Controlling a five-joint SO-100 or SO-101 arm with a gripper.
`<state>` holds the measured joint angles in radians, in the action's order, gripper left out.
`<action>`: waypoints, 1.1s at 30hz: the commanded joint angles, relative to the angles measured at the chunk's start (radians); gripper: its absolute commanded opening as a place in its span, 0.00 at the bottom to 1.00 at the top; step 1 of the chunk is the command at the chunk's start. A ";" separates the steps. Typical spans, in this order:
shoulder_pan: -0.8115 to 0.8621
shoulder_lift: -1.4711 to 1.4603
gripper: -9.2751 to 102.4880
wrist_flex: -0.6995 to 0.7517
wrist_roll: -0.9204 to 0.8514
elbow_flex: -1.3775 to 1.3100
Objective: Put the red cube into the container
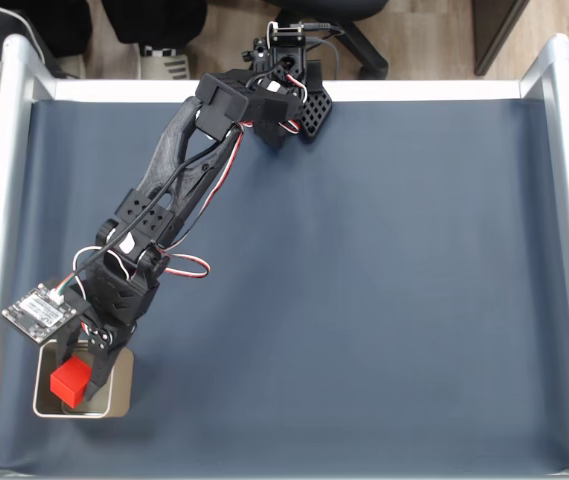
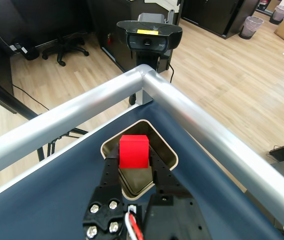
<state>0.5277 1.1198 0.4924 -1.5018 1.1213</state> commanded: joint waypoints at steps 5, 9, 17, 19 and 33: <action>-0.008 0.003 0.16 -0.032 -0.014 -0.057; -0.009 0.000 0.19 -0.038 -0.015 -0.057; -0.005 0.005 0.27 -0.037 -0.028 -0.041; -0.002 0.005 0.29 -0.037 -0.025 -0.040; 0.002 0.005 0.31 -0.038 -0.015 -0.038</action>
<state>0.5277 1.1060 0.4725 -1.5232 1.1213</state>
